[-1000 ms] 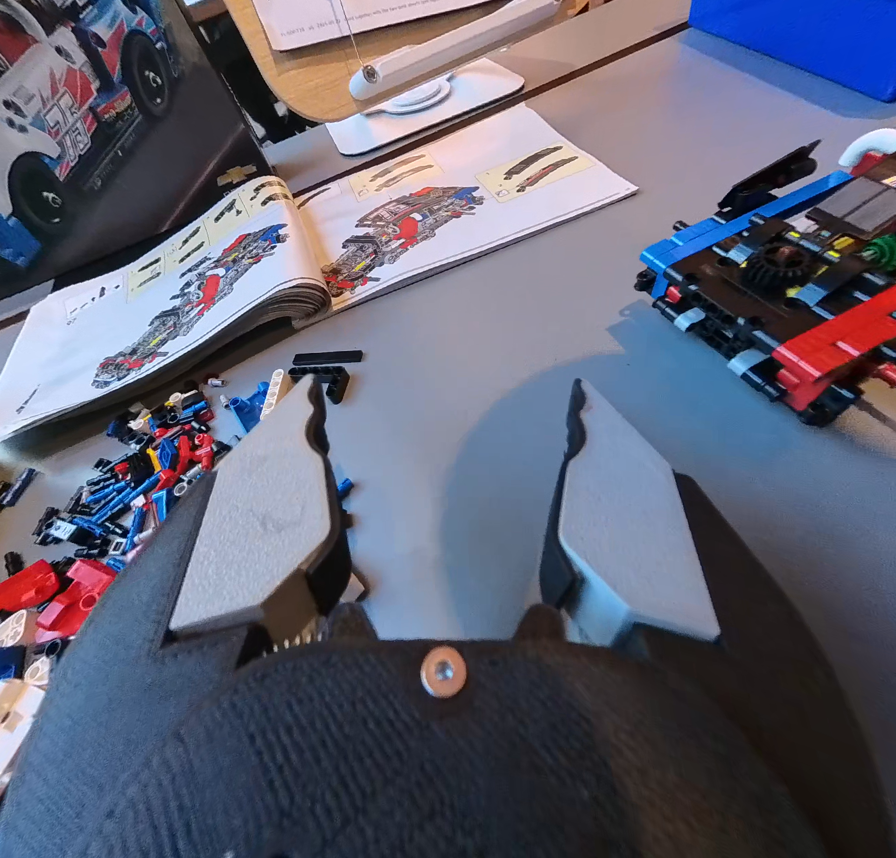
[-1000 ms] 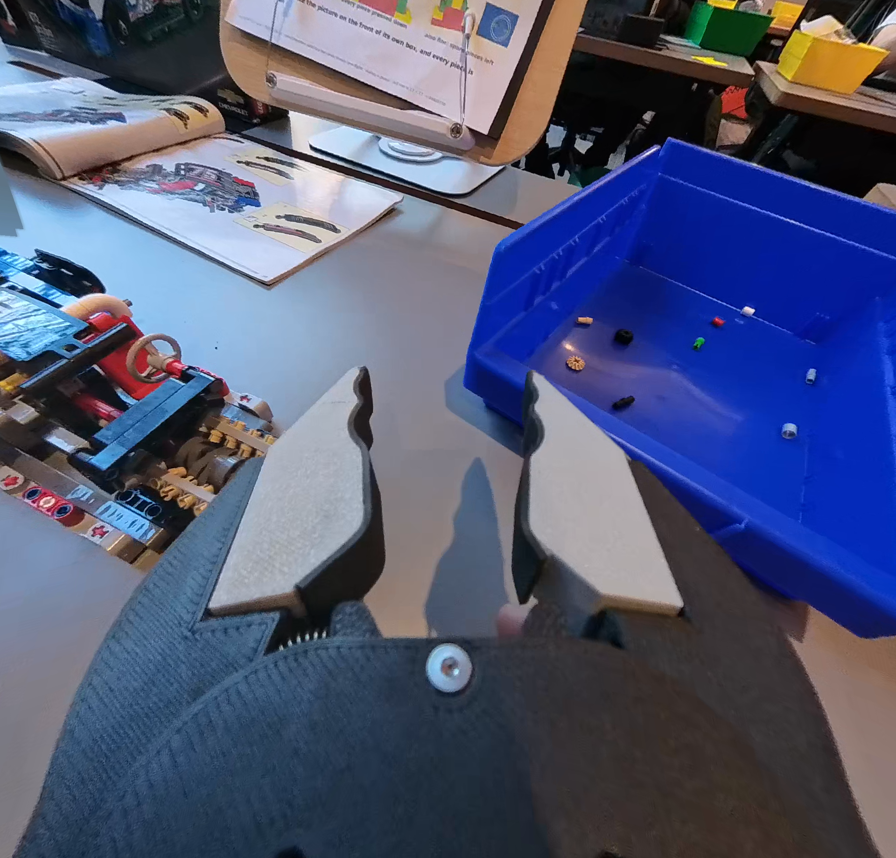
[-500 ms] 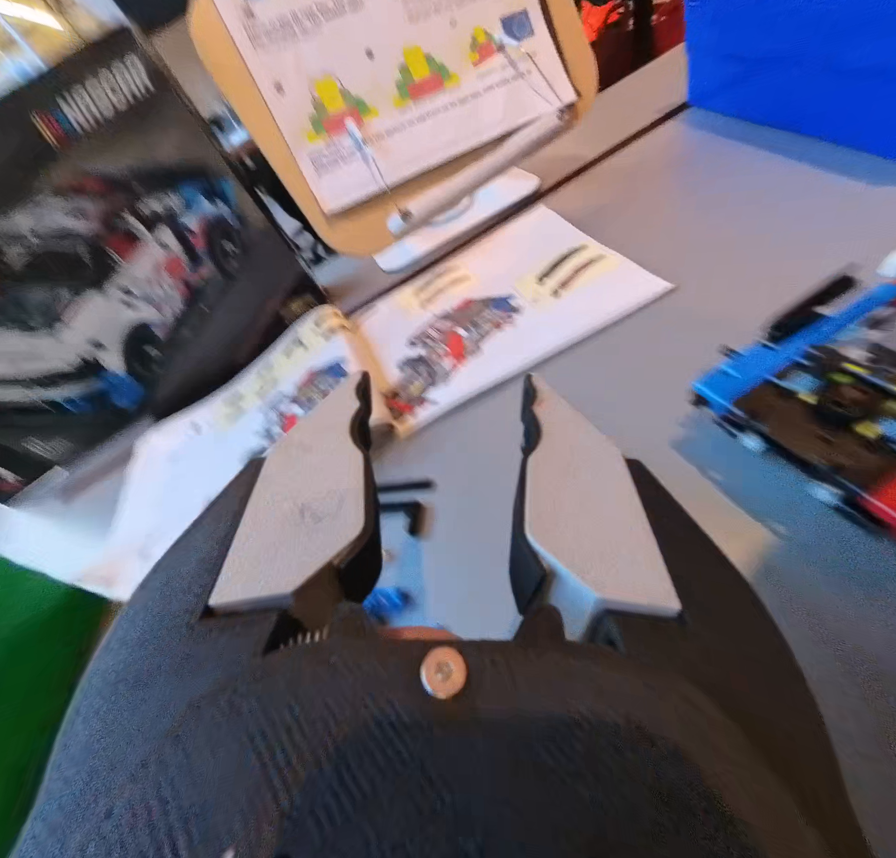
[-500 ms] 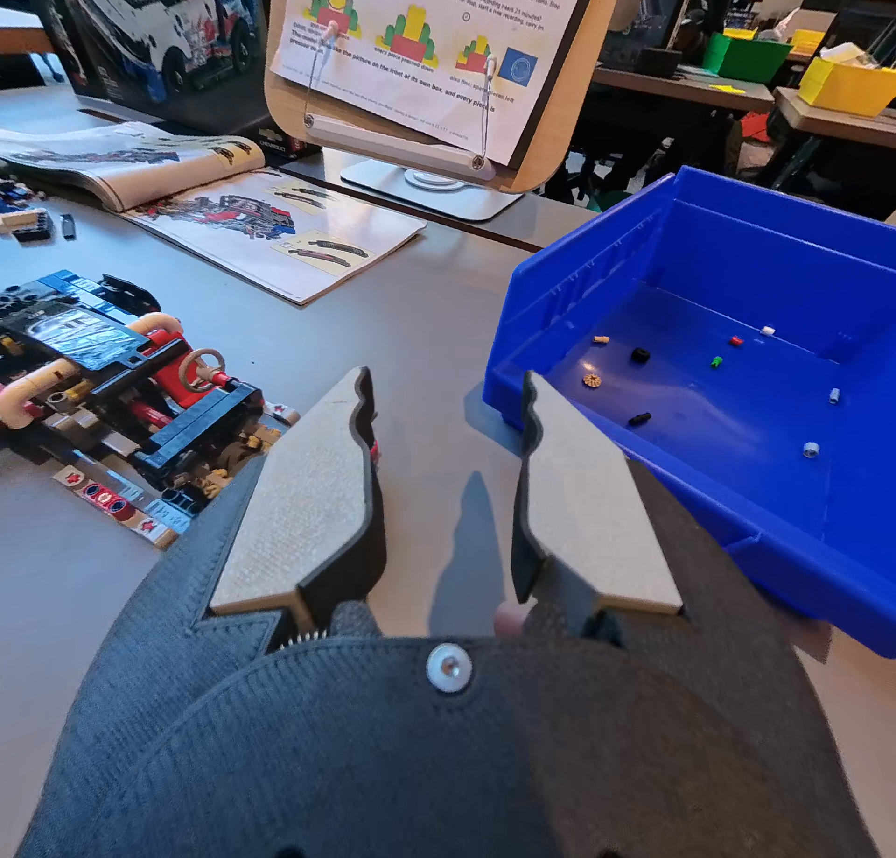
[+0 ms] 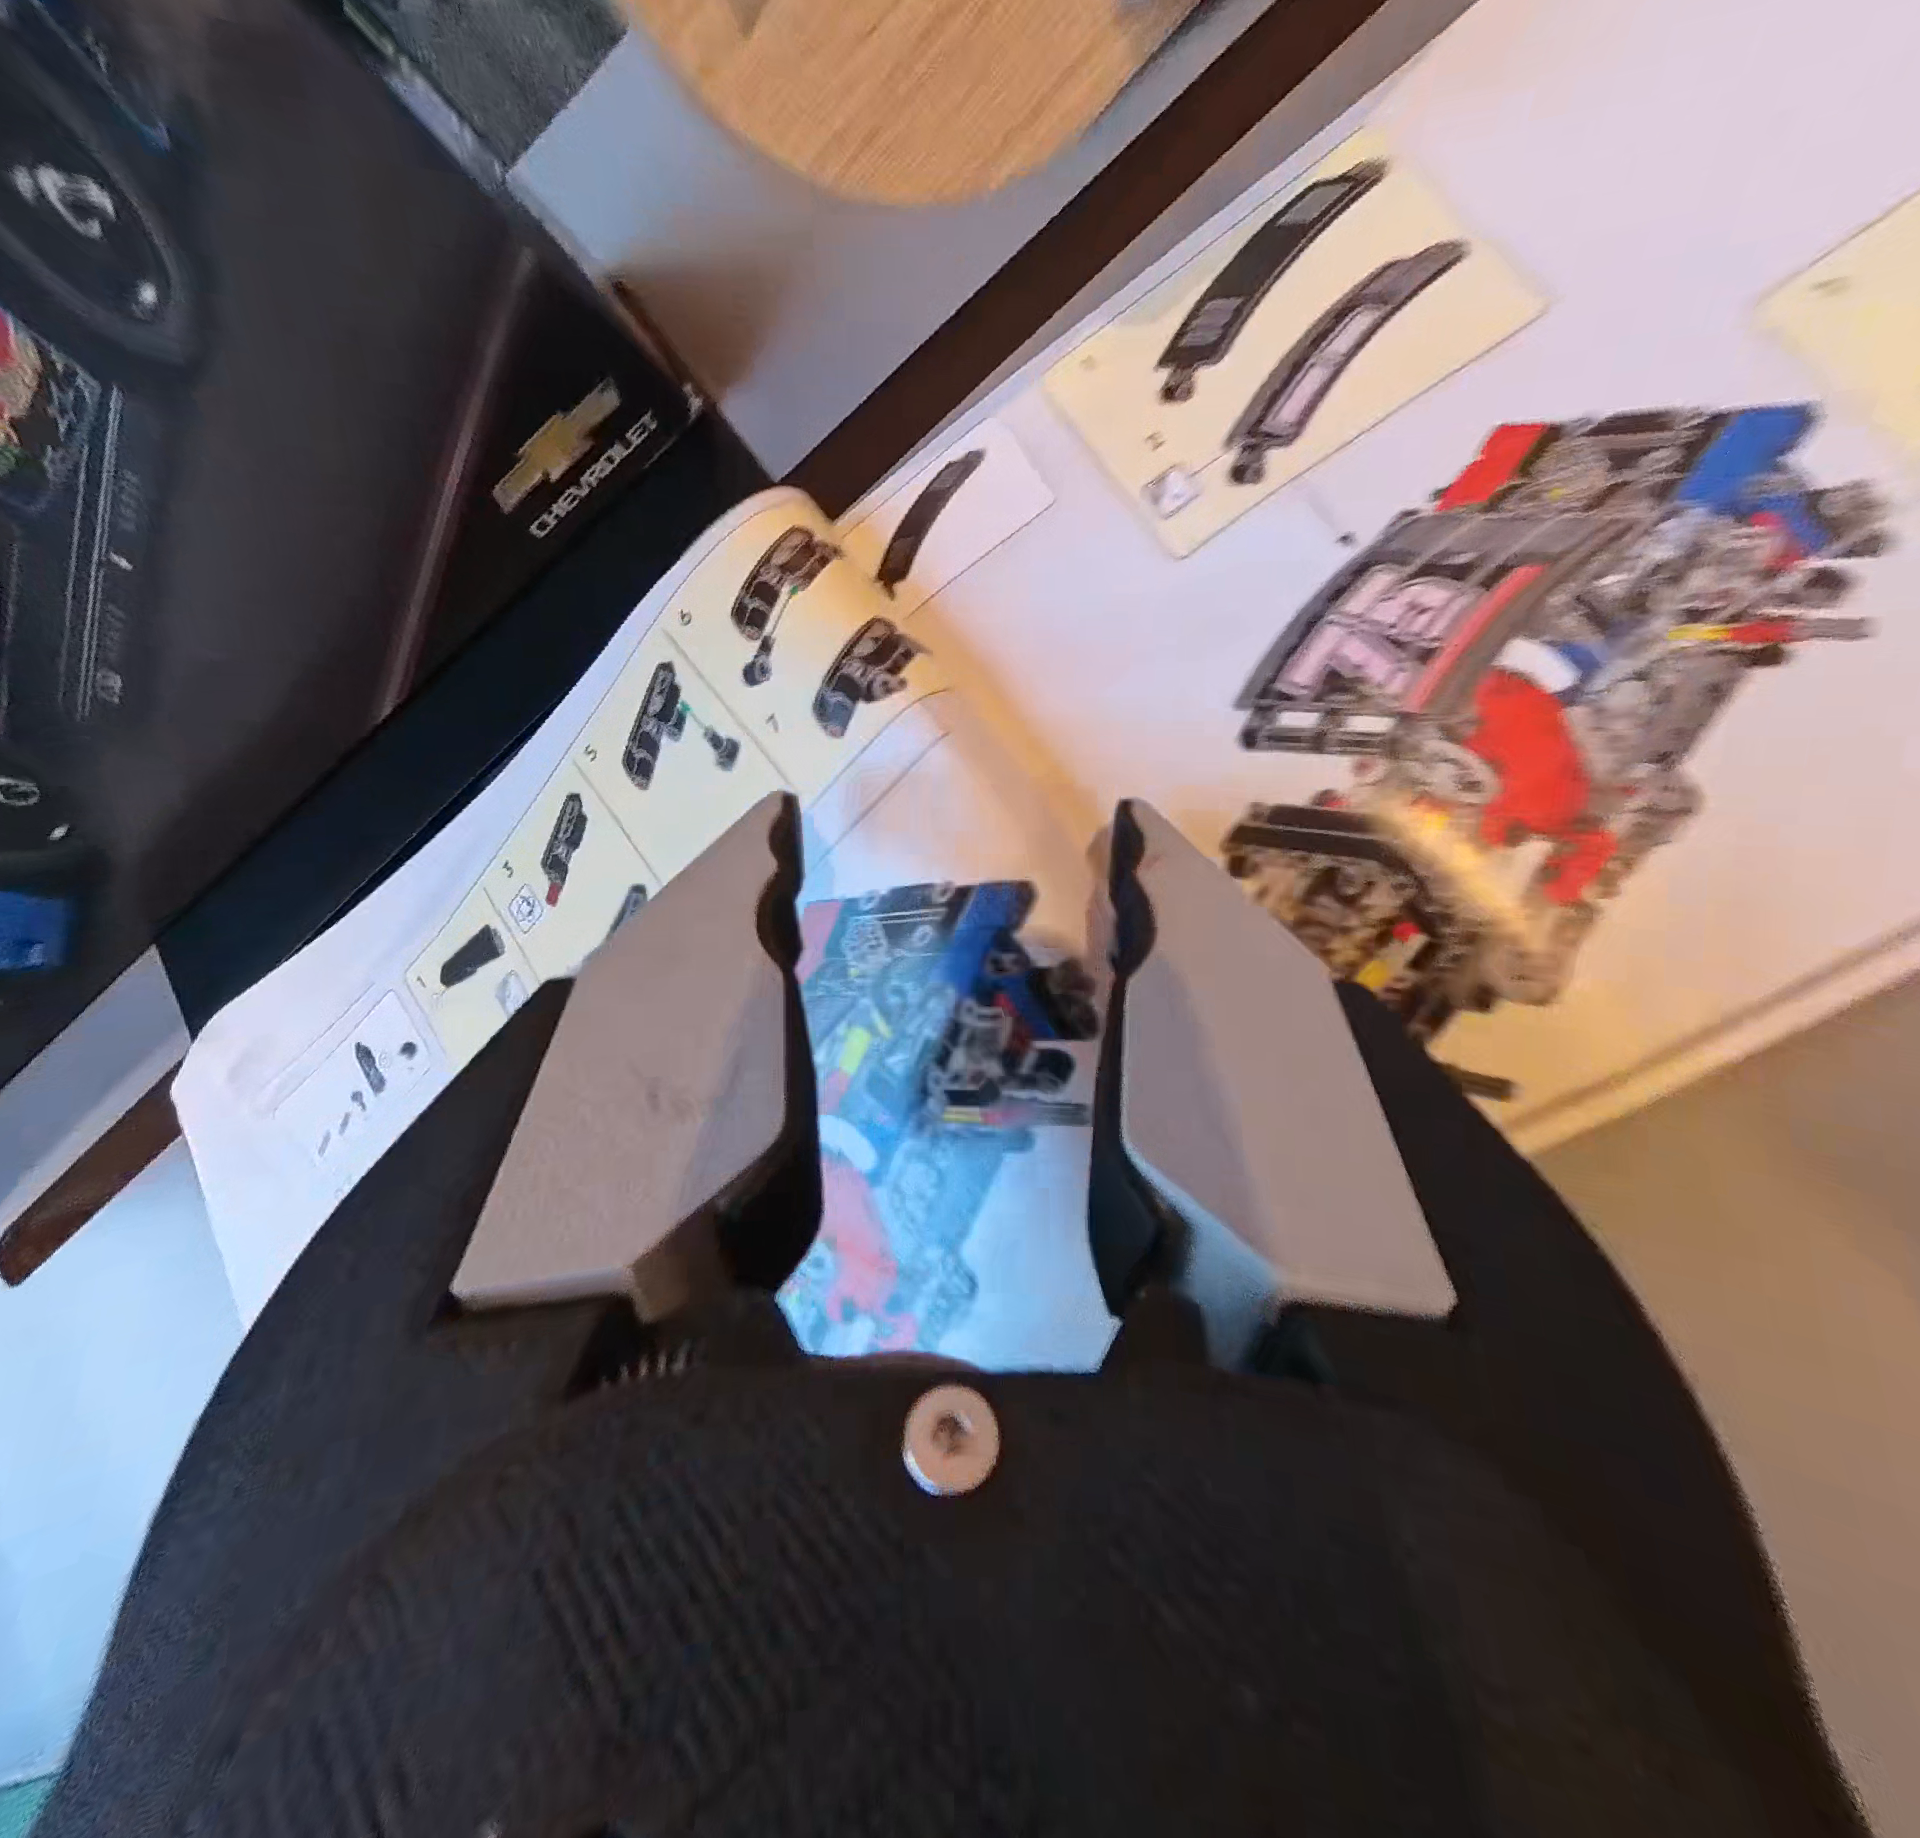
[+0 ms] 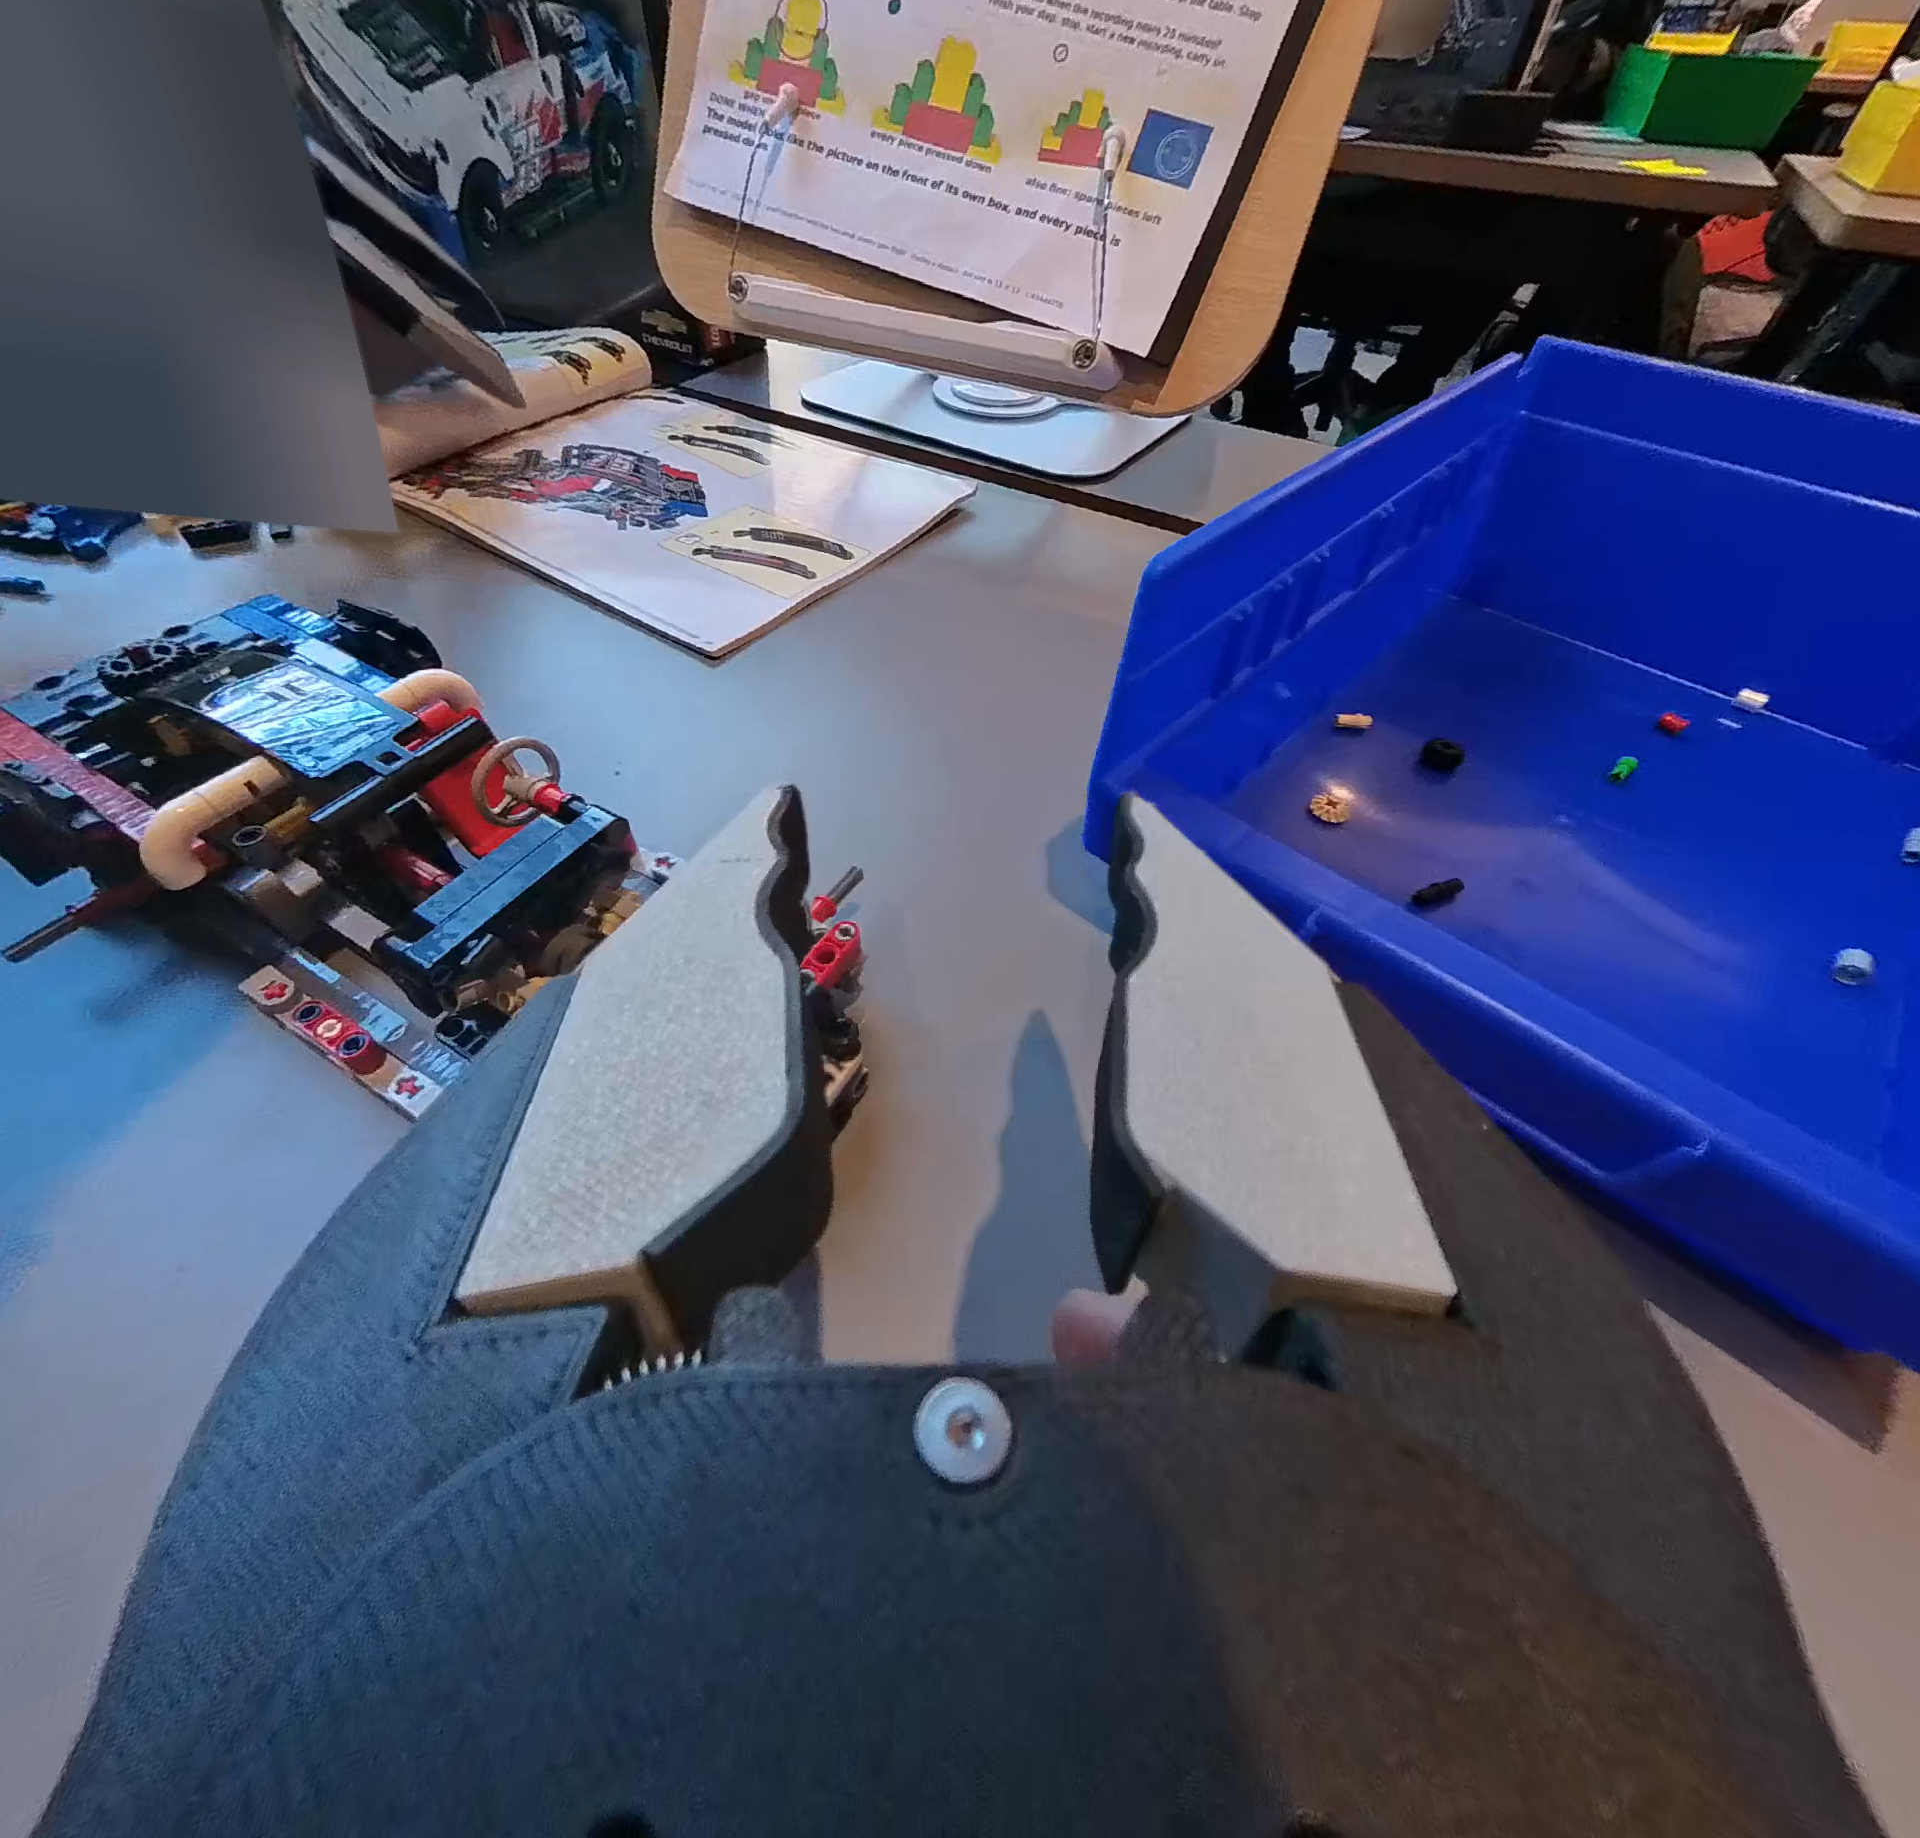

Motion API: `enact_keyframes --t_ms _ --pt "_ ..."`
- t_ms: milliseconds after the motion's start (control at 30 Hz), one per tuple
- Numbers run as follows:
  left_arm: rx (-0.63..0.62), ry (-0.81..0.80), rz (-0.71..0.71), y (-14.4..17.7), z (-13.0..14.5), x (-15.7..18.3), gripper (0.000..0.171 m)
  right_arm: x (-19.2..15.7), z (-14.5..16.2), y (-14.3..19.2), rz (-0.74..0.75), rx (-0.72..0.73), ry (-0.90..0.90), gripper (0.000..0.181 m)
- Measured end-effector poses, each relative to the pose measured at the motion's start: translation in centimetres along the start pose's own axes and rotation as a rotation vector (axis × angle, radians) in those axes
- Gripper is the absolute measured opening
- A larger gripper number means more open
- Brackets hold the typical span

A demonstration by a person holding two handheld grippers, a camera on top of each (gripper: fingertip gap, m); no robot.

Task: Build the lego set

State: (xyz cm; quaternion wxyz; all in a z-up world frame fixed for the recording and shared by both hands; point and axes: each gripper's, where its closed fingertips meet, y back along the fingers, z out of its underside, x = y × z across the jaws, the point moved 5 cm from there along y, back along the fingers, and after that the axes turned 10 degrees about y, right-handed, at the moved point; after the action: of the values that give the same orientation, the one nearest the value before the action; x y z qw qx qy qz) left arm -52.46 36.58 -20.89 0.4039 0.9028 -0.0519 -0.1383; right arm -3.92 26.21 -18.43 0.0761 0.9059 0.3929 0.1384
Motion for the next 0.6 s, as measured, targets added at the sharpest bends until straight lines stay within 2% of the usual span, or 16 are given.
enact_keyframes --t_ms 67,200,267,400,600 --pt "-0.018 -0.012 -0.014 -0.8 0.9 -0.8 0.059 -0.1 0.1 -0.2 -0.011 0.0 -0.006 0.054" --pt "0.046 0.042 0.052 -0.8 1.4 -1.7 0.064 -0.1 0.6 -0.8 -0.019 -0.028 -0.007 0.053" --pt "0.058 0.071 0.095 -0.9 1.6 -2.0 0.061 0.1 0.8 -1.0 -0.016 -0.038 -0.005 0.053" --pt "0.052 0.1 0.136 -1.1 1.8 -2.9 0.069 0.4 0.9 -1.2 -0.015 -0.043 -0.025 0.05" --pt "0.062 0.138 0.194 -0.7 1.9 -3.1 0.064 0.4 0.9 -1.2 -0.017 -0.04 -0.016 0.05"
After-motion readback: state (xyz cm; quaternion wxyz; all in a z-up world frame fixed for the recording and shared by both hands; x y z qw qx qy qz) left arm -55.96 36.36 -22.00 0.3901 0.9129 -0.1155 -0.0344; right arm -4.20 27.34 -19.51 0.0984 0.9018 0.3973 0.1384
